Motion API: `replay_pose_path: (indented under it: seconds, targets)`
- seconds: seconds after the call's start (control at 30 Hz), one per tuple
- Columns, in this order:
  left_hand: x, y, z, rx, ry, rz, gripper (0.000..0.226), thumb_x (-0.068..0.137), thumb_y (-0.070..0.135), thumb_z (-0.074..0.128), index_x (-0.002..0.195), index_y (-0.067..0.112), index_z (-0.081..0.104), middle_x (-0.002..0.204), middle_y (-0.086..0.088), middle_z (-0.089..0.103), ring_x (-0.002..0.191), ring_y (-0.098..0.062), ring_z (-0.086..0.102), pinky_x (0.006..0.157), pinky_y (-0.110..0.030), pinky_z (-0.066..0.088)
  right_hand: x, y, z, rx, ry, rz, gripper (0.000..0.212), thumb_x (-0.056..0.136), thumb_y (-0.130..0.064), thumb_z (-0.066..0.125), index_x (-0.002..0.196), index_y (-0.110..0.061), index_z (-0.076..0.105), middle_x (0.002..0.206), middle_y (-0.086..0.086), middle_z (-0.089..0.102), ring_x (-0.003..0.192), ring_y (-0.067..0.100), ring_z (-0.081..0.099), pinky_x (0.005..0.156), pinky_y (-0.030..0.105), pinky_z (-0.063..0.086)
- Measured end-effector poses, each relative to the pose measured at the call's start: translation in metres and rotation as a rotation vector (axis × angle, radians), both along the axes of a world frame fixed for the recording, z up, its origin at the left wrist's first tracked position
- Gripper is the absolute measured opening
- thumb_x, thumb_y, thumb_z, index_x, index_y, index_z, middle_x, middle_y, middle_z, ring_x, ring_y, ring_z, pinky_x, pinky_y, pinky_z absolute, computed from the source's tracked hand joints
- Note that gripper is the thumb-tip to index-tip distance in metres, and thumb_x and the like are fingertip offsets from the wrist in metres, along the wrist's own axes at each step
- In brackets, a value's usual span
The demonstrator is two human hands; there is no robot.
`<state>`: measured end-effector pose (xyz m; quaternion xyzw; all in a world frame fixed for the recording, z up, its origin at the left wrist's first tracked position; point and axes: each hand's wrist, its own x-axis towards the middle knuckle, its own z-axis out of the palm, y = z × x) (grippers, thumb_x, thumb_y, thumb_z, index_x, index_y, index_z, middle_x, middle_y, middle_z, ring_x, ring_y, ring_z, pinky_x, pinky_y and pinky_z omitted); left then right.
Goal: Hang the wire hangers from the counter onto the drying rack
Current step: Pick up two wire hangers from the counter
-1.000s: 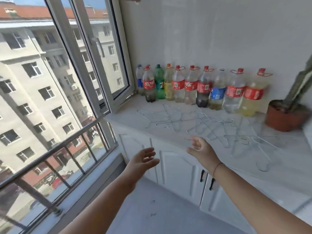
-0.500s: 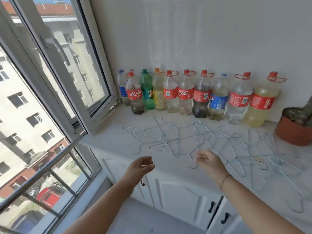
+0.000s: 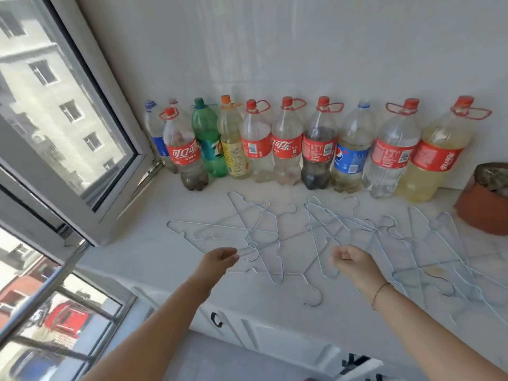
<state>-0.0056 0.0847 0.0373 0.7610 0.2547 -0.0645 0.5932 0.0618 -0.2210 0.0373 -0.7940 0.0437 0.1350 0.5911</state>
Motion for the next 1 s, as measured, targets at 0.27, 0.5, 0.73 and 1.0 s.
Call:
replay_pose_path:
  seconds: [0.27,0.5,0.73,1.0]
  targets:
    - [0.060,0.010,-0.044,-0.192,0.061,0.216,0.022,0.088,0.014,0.062,0.109,0.012,0.062,0.093,-0.005,0.063,0.086,-0.018,0.057,0.082,-0.031,0.044,0.061,0.056,-0.025,0.083,0.144,0.119,0.014,0.083,0.000,0.060,0.093,-0.010,0.063,0.083,0.007,0.061,0.067,0.011,0.052,0.061,0.018,0.039]
    - [0.068,0.024,-0.063,-0.258,0.088,0.261,0.021,0.088,0.015,0.062,0.109,0.013,0.062,0.096,-0.006,0.066,0.089,-0.019,0.060,0.086,-0.033,0.046,0.053,0.137,-0.055,0.338,0.528,0.189,0.010,0.090,-0.008,0.055,0.084,-0.014,0.059,0.079,0.003,0.056,0.076,0.012,0.052,0.068,0.020,0.042]
    - [0.074,0.048,-0.070,-0.237,0.109,0.243,0.021,0.088,0.016,0.062,0.109,0.014,0.062,0.098,-0.004,0.066,0.091,-0.018,0.061,0.090,-0.033,0.047,0.058,0.161,-0.064,0.434,0.676,0.051,0.007,0.093,-0.010,0.050,0.095,-0.010,0.057,0.080,0.004,0.054,0.102,0.028,0.060,0.098,0.034,0.040]
    - [0.111,0.065,-0.066,-0.001,0.055,0.097,0.024,0.088,0.018,0.062,0.112,0.014,0.064,0.096,0.000,0.065,0.090,-0.015,0.058,0.081,-0.025,0.045,0.059,0.180,-0.063,0.617,0.815,-0.134,0.005,0.091,-0.017,0.054,0.087,-0.014,0.055,0.090,0.007,0.056,0.089,0.022,0.059,0.080,0.032,0.043]
